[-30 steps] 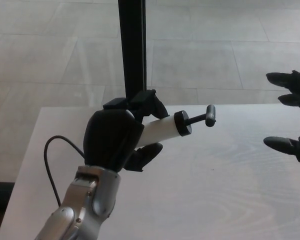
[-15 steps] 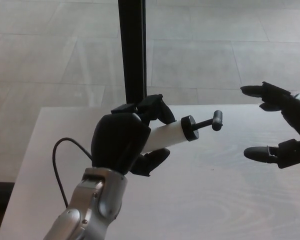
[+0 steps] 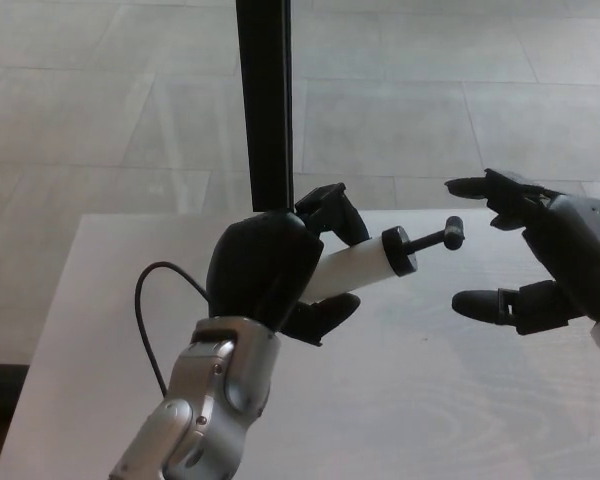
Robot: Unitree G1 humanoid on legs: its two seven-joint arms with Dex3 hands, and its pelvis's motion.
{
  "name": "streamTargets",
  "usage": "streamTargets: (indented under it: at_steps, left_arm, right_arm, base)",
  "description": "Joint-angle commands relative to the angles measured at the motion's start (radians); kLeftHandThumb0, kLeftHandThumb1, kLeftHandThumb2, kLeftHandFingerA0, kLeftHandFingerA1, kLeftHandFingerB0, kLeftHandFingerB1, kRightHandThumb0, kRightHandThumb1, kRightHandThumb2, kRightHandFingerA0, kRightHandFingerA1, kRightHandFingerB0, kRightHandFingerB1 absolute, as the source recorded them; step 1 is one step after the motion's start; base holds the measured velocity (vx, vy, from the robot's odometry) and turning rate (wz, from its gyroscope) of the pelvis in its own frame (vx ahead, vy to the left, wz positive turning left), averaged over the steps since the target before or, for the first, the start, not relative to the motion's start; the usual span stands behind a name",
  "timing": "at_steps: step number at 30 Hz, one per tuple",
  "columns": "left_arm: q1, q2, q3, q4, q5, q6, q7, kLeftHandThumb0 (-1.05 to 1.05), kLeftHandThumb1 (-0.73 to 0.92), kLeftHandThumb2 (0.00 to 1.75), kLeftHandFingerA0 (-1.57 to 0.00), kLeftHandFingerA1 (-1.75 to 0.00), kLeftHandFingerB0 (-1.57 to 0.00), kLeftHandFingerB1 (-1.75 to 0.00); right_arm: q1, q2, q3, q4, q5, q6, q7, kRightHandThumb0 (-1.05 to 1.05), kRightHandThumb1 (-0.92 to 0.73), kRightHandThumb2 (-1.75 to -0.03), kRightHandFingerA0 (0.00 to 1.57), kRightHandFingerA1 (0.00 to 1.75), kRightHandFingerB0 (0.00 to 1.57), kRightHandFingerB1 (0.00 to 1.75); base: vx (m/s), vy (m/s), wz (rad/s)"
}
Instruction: The robot uses its left hand to lift the air pump kept on the middle of the desk and use the right hand to pull out the handle
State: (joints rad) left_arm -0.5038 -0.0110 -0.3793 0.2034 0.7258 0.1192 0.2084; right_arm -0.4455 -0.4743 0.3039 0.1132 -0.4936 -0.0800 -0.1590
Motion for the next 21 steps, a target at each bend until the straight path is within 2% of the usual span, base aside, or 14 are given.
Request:
streamTargets:
  at_steps: [1,4,6,8,10,11,12,13,14,15,16,18,20,21]
  left_arm:
    - [-0.053,-0.001,0.001,0.034,0.017,0.156,-0.103,-0.16,0.47,1.11,-0.93,-1.75,-0.72,-1.58]
    - [-0.055,-0.004,-0.001,0.030,0.011,0.175,-0.121,-0.15,0.50,1.09,-0.92,-1.75,-0.74,-1.53]
    - [-0.056,-0.013,0.003,0.022,0.000,0.195,-0.135,-0.14,0.46,1.18,-0.94,-1.75,-0.79,-1.47]
    - [-0.057,-0.016,0.004,0.019,-0.004,0.208,-0.143,-0.14,0.46,1.18,-0.94,-1.75,-0.79,-1.47]
    - [-0.053,-0.015,-0.009,0.019,0.008,0.210,-0.146,-0.15,0.44,1.23,-0.96,-1.67,-0.87,-1.15]
    - [-0.053,-0.015,-0.010,0.019,0.008,0.212,-0.147,-0.15,0.44,1.23,-0.96,-1.67,-0.87,-1.15]
    - [-0.052,-0.018,-0.011,0.018,0.009,0.224,-0.151,-0.16,0.51,1.18,-1.18,-1.29,-0.90,-1.01]
    - [-0.052,-0.021,-0.010,0.017,0.006,0.229,-0.155,-0.20,0.42,1.17,-1.07,-1.56,-0.93,-1.09]
    - [-0.050,-0.024,-0.008,0.018,-0.002,0.237,-0.166,-0.16,0.48,1.22,-0.94,-1.66,-0.86,-1.16]
    - [-0.047,-0.023,-0.009,0.019,-0.003,0.242,-0.174,-0.16,0.48,1.22,-0.94,-1.66,-0.86,-1.16]
    - [-0.046,-0.024,-0.009,0.020,-0.004,0.241,-0.175,-0.16,0.46,1.24,-0.95,-1.67,-0.85,-1.20]
    - [-0.044,-0.025,-0.010,0.021,-0.006,0.241,-0.176,-0.16,0.46,1.24,-0.95,-1.67,-0.85,-1.20]
    - [-0.048,-0.028,-0.012,0.022,-0.007,0.239,-0.176,-0.15,0.50,1.15,-0.90,-1.74,-0.81,-1.25]
    - [-0.051,-0.030,-0.015,0.019,-0.004,0.243,-0.178,-0.16,0.51,1.14,-0.91,-1.73,-0.80,-1.27]
  right_arm:
    - [-0.030,0.016,-0.001,0.046,-0.168,-0.118,-0.233,-0.33,-0.60,-0.57,0.62,0.89,0.38,0.54]
    - [-0.031,0.017,-0.006,0.054,-0.173,-0.138,-0.250,-0.32,-0.59,-0.57,0.63,0.91,0.40,0.56]
    - [-0.035,0.020,-0.010,0.069,-0.175,-0.164,-0.274,-0.32,-0.59,-0.56,0.66,0.87,0.47,0.59]
    - [-0.037,0.022,-0.011,0.077,-0.179,-0.171,-0.284,-0.32,-0.59,-0.56,0.66,0.87,0.47,0.59]
    - [-0.042,0.019,-0.012,0.089,-0.184,-0.206,-0.306,-0.33,-0.63,-0.57,0.71,0.89,0.50,0.64]
    - [-0.043,0.019,-0.012,0.092,-0.186,-0.212,-0.310,-0.33,-0.63,-0.57,0.71,0.89,0.50,0.64]
    - [-0.045,0.017,-0.013,0.097,-0.188,-0.226,-0.320,-0.34,-0.65,-0.58,0.72,0.93,0.50,0.64]
    - [-0.048,0.015,-0.013,0.101,-0.193,-0.234,-0.327,-0.34,-0.67,-0.59,0.72,1.03,0.49,0.65]
    - [-0.052,0.013,-0.011,0.111,-0.202,-0.252,-0.347,-0.32,-0.67,-0.63,0.74,1.21,0.51,0.66]
    - [-0.055,0.015,-0.010,0.121,-0.208,-0.268,-0.366,-0.32,-0.67,-0.63,0.74,1.21,0.51,0.66]
    - [-0.058,0.016,-0.011,0.126,-0.207,-0.278,-0.371,-0.32,-0.68,-0.66,0.74,1.32,0.55,0.67]
    - [-0.062,0.017,-0.013,0.136,-0.207,-0.294,-0.380,-0.32,-0.68,-0.66,0.74,1.32,0.55,0.67]
    - [-0.068,0.019,-0.014,0.149,-0.201,-0.309,-0.374,-0.31,-0.66,-0.69,0.78,1.26,0.58,0.65]
    - [-0.066,0.023,-0.014,0.151,-0.193,-0.314,-0.366,-0.30,-0.66,-0.73,0.76,1.35,0.59,0.65]
  base:
    - [0.00,0.000,0.00]
    - [0.00,0.000,0.00]
    - [0.00,0.000,0.00]
    - [0.00,0.000,0.00]
    - [0.00,0.000,0.00]
    - [0.00,0.000,0.00]
    - [0.00,0.000,0.00]
    - [0.00,0.000,0.00]
    - [0.00,0.000,0.00]
    - [0.00,0.000,0.00]
    - [0.00,0.000,0.00]
    - [0.00,0.000,0.00]
    - [0.00,0.000,0.00]
    - [0.00,0.000,0.00]
